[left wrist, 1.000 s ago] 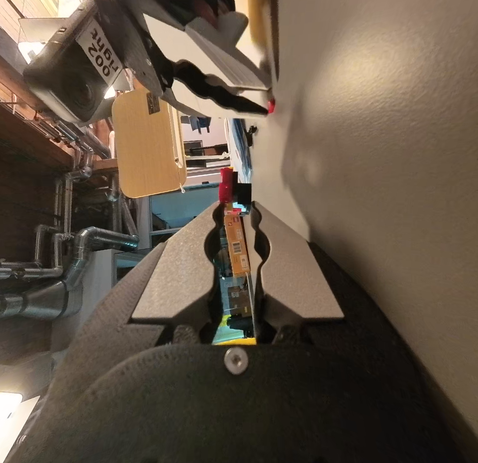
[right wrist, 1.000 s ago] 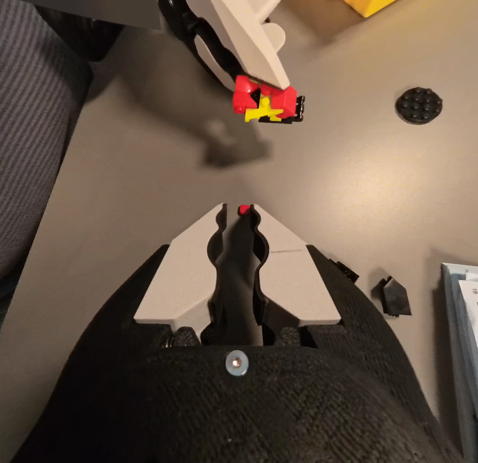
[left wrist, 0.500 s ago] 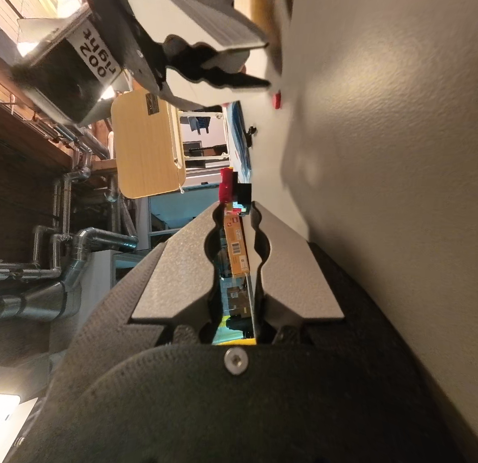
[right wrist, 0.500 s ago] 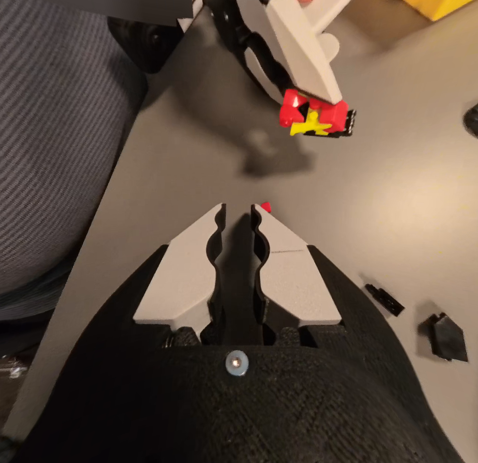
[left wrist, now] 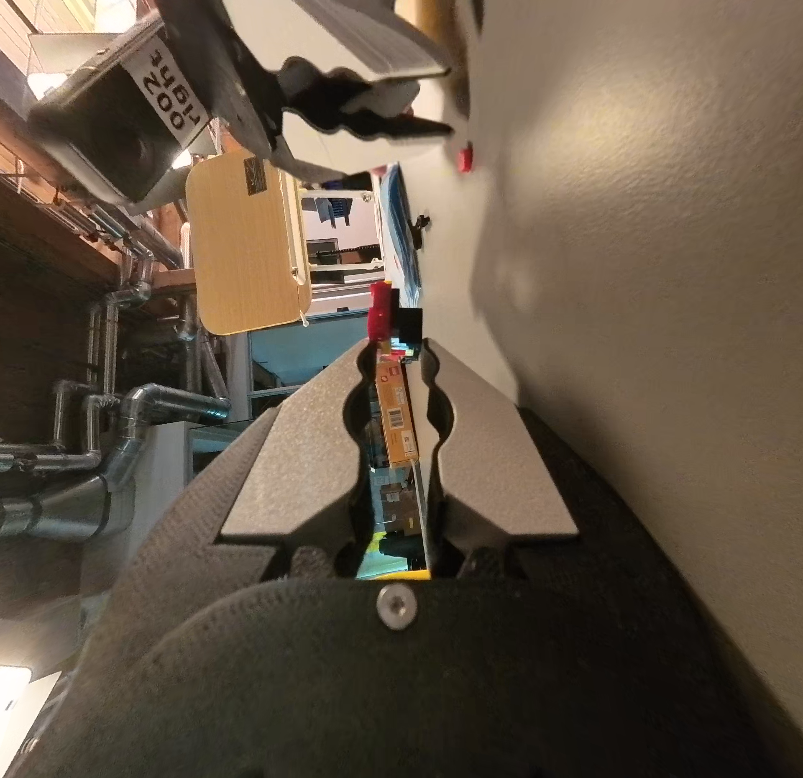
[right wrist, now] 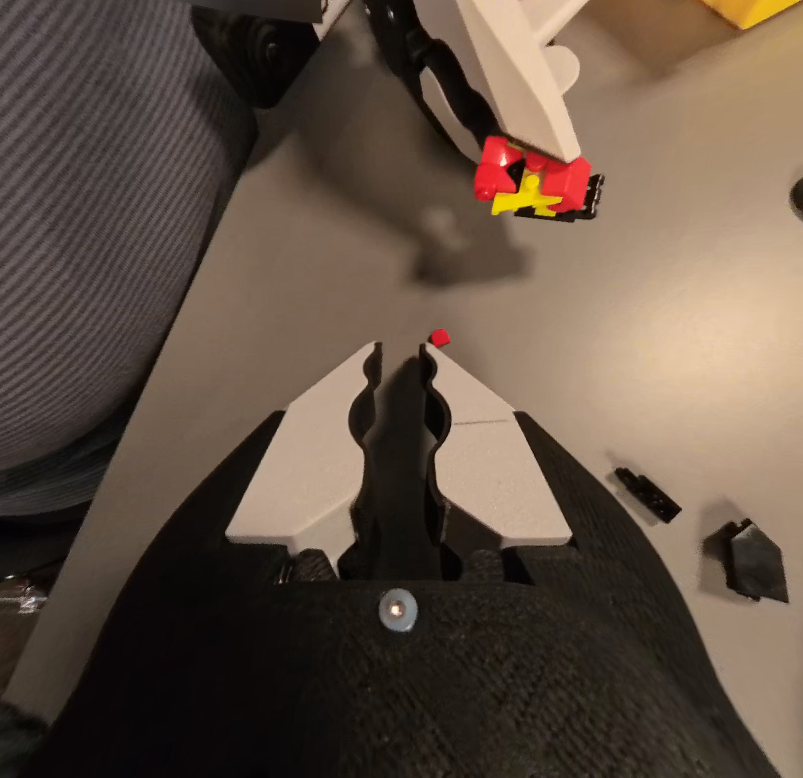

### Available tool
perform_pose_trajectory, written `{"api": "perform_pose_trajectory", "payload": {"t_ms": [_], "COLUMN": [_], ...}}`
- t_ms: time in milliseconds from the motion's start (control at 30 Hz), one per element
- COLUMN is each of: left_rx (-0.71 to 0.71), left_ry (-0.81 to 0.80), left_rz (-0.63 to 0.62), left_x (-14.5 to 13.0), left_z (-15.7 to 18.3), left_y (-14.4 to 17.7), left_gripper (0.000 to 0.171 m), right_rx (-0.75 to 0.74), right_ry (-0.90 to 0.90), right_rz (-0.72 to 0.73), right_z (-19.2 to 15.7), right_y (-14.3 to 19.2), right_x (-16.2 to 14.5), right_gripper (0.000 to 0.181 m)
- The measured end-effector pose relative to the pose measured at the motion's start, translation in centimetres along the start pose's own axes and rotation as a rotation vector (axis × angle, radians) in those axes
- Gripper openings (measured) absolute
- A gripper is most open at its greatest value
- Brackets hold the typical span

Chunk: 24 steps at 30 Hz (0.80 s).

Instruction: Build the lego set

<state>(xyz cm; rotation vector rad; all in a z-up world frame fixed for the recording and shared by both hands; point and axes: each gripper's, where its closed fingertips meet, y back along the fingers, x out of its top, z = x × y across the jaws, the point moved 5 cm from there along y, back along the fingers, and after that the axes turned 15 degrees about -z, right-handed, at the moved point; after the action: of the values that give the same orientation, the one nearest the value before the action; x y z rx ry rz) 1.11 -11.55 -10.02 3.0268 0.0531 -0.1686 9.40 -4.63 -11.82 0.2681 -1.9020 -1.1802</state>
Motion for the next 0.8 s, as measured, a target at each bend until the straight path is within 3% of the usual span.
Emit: {"api": "perform_pose_trajectory", "payload": {"t_ms": [200, 333, 500, 800], "left_rx": [-0.002, -0.002, 0.001, 0.019], "left_ry": [0.001, 0.001, 0.000, -0.002], "left_rz": [-0.001, -0.001, 0.002, 0.012], "left_x": [0.1, 0.2, 0.3, 0.8], "left_z": [0.1, 0.1, 0.2, 0.1], "left_y": [-0.2, -0.3, -0.4, -0.6], "left_gripper": [0.020, 0.019, 0.019, 0.019], "right_rx": [-0.043, 0.018, -0.112, -0.105], "right_ry": [0.000, 0.013, 0.053, 0.030], "right_rz": [0.006, -0.008, 0.037, 0.012], "right_z": [0.5, -0.2, 0.9, 1.2], "right_y": [-0.3, -0.4, -0.2, -0.8], "right_x": [0.1, 0.0, 0.5, 0.3], "right_gripper": [0.024, 0.016, 0.021, 0.006]}}
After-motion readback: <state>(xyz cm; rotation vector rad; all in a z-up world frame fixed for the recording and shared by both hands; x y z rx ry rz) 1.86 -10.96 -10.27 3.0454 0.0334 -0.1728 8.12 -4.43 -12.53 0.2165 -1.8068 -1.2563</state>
